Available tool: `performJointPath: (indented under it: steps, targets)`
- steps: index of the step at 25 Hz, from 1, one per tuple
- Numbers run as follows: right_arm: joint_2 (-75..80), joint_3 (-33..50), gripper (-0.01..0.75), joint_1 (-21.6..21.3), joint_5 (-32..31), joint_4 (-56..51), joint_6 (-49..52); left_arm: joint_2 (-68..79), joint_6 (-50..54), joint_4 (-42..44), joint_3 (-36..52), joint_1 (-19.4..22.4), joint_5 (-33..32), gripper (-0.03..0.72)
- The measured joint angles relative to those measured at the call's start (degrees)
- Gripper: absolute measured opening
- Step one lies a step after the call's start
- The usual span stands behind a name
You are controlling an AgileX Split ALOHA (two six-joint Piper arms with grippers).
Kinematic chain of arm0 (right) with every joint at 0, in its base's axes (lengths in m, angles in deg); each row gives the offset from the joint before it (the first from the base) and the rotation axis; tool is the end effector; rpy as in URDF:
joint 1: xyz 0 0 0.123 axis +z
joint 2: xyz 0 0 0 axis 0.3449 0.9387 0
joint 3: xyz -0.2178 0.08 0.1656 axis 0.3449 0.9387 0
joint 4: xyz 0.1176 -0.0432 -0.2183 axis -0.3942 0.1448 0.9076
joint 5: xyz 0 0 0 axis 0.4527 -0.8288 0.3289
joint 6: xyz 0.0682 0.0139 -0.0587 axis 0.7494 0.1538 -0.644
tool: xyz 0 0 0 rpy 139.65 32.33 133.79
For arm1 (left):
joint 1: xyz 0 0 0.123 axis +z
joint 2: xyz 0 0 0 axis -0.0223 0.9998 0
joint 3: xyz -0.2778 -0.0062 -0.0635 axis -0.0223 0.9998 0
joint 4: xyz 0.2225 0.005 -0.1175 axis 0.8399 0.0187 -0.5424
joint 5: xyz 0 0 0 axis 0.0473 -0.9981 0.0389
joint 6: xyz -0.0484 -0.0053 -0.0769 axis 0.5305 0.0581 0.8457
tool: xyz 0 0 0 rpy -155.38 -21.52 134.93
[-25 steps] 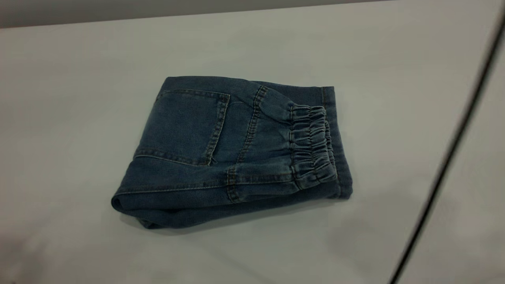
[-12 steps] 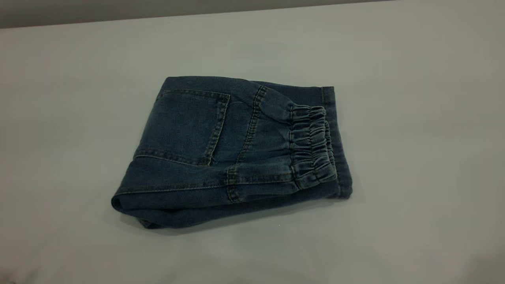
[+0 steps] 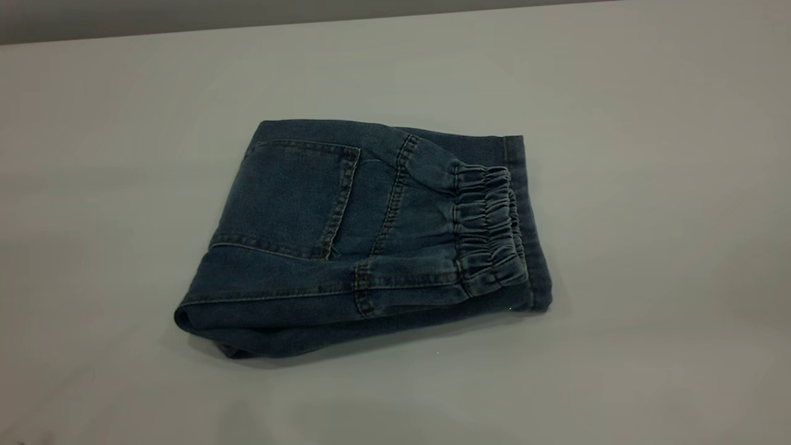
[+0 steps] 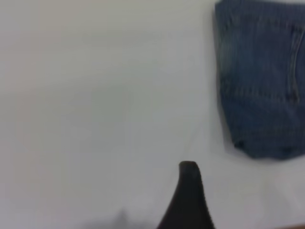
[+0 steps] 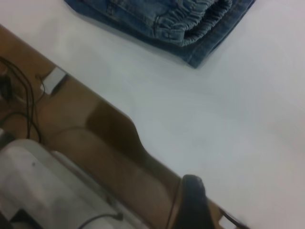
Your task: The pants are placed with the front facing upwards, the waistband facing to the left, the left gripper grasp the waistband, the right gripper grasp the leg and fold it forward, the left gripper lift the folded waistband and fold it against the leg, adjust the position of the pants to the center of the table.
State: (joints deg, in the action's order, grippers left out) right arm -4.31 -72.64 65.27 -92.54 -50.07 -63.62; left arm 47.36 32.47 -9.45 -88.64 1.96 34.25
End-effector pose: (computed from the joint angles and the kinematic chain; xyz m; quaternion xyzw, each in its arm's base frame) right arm 0.0409 0.0380 0.2739 -0.3044 0.8883 0.1408 0.3137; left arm 0.0728 -0.0115 0.2783 0.0298 0.9239 -0.0598 0.3768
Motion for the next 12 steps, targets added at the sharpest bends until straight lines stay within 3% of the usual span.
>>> performJointPath:
  steps: [7, 12]
  targets:
    - [-7.3, 0.5, 0.451, 0.0, -1.1, 1.0, 0.0, -5.3, 4.7, 0.1, -0.1, -0.1, -5.9, 0.519]
    - [-7.5, 1.2, 0.451, 0.0, 0.6, 1.8, -0.1, -10.8, 4.7, 0.3, 0.8, -0.1, -6.2, 0.519]
